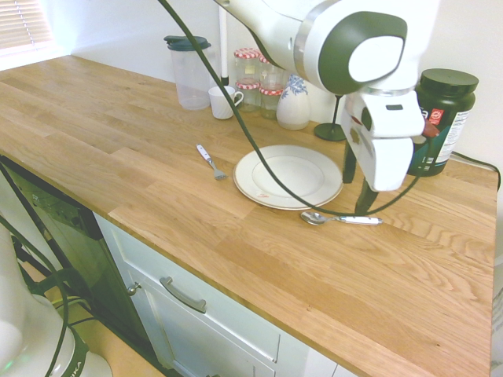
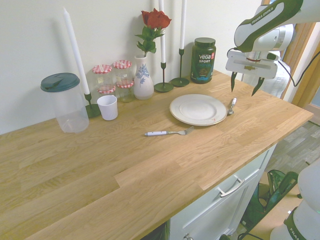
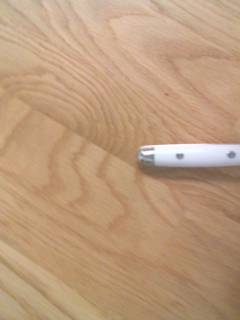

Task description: Put the spoon into the plate

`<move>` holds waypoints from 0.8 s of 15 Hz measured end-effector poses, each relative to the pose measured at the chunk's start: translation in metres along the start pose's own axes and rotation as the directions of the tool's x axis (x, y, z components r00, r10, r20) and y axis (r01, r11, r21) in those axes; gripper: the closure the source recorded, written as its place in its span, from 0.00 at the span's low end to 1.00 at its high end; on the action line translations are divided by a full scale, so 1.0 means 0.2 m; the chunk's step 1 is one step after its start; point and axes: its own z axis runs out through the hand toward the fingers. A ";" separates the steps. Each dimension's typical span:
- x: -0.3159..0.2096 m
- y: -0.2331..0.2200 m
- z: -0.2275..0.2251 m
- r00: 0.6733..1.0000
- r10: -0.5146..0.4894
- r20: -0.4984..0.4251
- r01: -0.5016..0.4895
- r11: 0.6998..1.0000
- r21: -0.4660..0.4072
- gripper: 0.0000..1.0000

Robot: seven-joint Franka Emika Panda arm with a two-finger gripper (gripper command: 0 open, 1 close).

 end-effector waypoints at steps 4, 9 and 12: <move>-0.04 -0.06 0.19 0.987 0.160 0.006 -0.160 0.987 -0.003 0.00; -0.10 -0.12 0.25 0.987 0.161 0.011 -0.160 0.987 -0.018 1.00; -0.13 -0.14 0.31 0.987 0.159 0.015 -0.159 0.987 -0.037 1.00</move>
